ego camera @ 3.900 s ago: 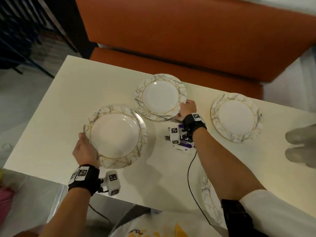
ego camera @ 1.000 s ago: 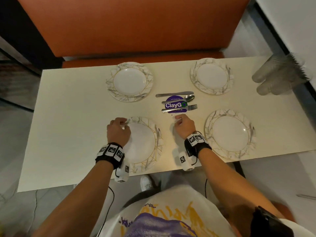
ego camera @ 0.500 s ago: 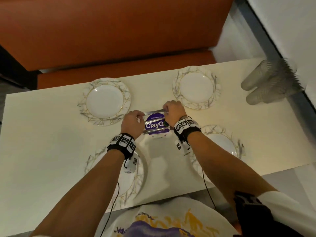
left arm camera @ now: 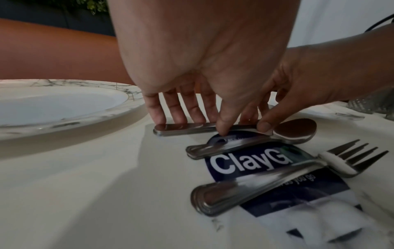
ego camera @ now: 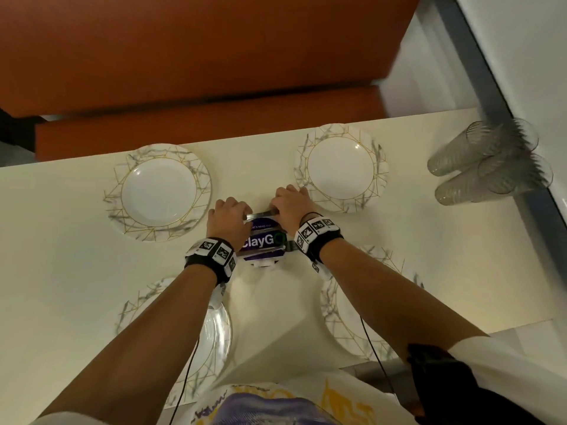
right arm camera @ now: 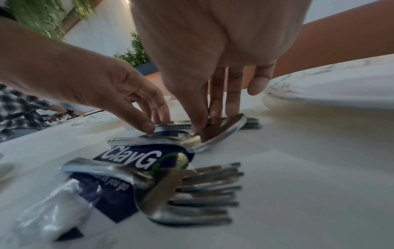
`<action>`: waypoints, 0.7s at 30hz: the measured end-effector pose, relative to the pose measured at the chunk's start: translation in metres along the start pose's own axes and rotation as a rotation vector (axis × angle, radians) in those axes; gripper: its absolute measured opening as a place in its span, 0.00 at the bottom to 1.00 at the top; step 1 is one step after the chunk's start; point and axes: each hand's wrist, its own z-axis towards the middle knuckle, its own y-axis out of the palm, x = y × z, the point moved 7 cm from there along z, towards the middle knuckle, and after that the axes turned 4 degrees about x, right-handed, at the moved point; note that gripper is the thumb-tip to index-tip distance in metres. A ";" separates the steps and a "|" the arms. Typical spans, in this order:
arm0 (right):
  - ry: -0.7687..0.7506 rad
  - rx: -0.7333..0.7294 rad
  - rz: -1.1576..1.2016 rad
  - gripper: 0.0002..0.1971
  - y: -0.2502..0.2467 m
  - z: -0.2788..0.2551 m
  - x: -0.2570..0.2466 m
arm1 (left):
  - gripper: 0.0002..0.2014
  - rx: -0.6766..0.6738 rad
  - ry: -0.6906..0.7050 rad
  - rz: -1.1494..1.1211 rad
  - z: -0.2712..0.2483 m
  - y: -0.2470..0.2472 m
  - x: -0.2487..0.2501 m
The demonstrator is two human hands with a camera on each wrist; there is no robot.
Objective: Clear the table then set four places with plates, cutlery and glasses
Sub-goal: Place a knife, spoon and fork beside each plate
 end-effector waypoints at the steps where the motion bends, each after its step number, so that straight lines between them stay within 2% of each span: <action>1: -0.016 -0.005 -0.015 0.07 0.001 0.000 0.000 | 0.11 0.010 0.004 0.010 0.000 0.000 0.000; 10: -0.108 -0.066 -0.057 0.07 0.002 0.001 -0.004 | 0.06 0.020 0.019 0.035 0.003 -0.003 0.002; 17: -0.103 -0.124 -0.075 0.13 -0.001 0.005 -0.006 | 0.08 -0.024 0.054 0.008 0.005 0.004 -0.004; 21: -0.089 -0.129 -0.078 0.10 -0.008 0.009 -0.006 | 0.05 -0.002 0.062 -0.083 0.004 0.003 -0.008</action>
